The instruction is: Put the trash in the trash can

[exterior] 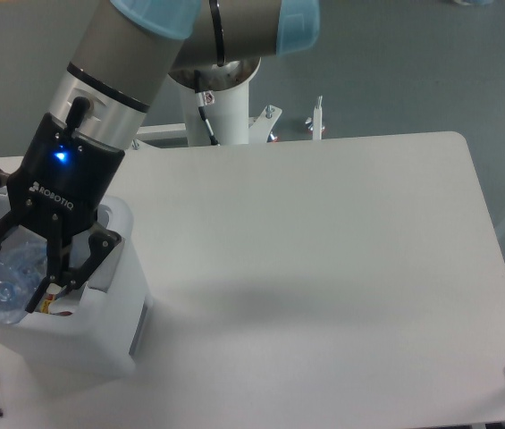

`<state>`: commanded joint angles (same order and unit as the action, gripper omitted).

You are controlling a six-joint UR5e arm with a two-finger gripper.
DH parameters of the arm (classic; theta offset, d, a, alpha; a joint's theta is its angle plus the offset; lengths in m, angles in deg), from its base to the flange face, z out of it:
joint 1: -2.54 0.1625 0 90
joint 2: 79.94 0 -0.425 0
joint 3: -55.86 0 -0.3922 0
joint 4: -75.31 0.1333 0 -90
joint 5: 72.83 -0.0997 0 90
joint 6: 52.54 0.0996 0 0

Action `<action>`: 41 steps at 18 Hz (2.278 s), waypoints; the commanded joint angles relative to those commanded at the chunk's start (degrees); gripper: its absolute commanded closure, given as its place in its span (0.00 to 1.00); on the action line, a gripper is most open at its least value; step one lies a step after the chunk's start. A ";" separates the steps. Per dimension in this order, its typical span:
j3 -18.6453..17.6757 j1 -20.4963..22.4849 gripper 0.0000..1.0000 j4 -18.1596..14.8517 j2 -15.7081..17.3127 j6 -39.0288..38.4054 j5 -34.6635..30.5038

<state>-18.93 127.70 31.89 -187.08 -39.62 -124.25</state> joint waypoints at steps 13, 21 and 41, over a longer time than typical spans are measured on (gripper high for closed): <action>-0.61 2.36 0.00 0.00 0.35 0.00 0.09; -0.96 13.61 0.00 0.00 -0.44 0.26 0.62; -5.27 25.75 0.00 -0.09 -6.86 4.56 0.44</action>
<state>-24.20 153.45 31.81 -193.93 -35.06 -123.81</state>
